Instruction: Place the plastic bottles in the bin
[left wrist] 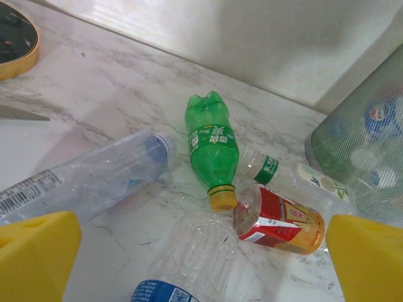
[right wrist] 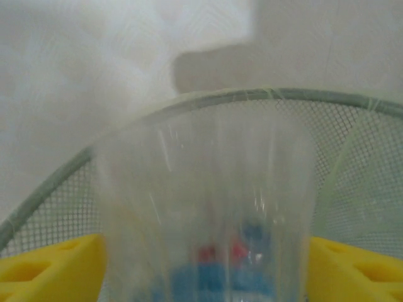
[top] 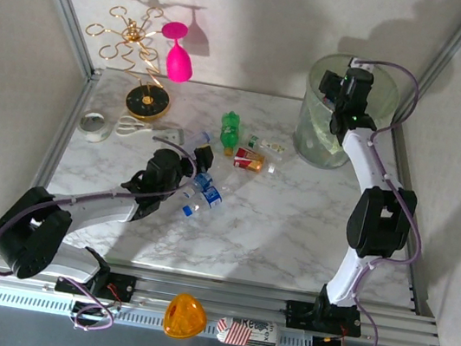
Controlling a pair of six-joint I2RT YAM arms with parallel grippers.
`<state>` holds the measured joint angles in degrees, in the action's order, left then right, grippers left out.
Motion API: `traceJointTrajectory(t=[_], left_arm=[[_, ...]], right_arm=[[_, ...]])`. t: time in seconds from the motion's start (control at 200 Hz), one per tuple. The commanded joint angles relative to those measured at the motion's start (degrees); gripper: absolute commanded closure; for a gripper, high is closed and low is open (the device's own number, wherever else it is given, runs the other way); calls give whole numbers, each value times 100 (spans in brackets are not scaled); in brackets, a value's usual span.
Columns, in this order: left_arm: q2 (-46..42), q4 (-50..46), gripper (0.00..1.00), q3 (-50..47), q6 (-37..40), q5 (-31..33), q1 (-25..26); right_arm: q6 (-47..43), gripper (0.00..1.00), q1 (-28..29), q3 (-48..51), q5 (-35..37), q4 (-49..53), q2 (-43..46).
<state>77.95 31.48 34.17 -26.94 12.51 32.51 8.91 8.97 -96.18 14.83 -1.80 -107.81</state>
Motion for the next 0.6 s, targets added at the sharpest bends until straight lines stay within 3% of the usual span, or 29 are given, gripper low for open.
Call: traceJointTrajectory(t=[0.0,0.035,0.235,0.596], left_arm=[[-17,-262,0,193,75,26,-52],[-32,-310,0,199,74,16,-52],[-208,-541,0,187,36,-118,-48],[-277,-988,0,303,-76,-763,-52]], right_arm=[[144,5,-9,-476,-50,116,-55],[140,1,-10,-611,-110,225,-65],[265,1,-1,-807,-607,475,292],[436,1,234,-59,-1338,1214,1122]])
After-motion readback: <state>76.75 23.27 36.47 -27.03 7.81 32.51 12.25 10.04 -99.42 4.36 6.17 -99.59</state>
